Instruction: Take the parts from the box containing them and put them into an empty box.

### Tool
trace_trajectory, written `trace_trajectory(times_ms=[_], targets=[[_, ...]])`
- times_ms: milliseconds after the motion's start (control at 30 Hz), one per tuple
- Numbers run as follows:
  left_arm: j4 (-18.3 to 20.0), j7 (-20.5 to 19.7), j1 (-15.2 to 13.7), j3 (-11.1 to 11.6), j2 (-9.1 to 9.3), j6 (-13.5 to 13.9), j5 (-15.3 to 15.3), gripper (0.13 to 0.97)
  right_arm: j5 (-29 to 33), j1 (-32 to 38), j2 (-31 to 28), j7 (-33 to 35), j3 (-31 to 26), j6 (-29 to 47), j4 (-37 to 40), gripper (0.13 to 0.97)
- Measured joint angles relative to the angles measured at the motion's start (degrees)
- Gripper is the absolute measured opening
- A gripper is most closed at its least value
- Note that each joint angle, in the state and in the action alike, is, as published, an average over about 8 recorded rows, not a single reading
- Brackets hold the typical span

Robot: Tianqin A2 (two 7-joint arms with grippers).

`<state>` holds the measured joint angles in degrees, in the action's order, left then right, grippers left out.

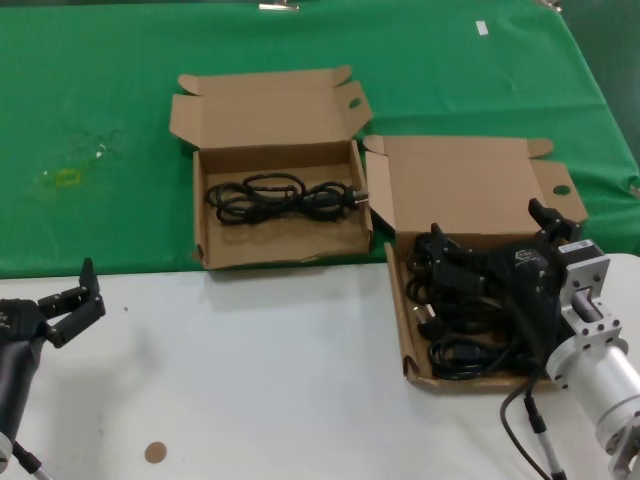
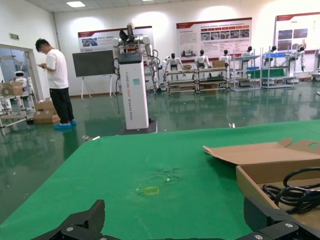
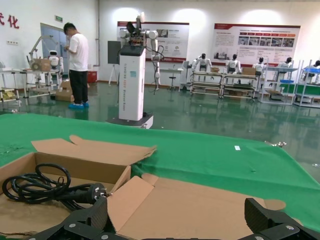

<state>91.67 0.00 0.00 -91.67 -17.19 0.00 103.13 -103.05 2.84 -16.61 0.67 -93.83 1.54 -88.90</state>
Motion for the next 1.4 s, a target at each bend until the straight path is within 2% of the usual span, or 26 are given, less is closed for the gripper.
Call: trace_trajectory(times_ms=[1400], targets=[[0.0,0.0,0.0,0.0,0.0,0.0,0.0,0.966,0.0,0.0,0.0,0.0,0.0,0.0,0.0,0.966]])
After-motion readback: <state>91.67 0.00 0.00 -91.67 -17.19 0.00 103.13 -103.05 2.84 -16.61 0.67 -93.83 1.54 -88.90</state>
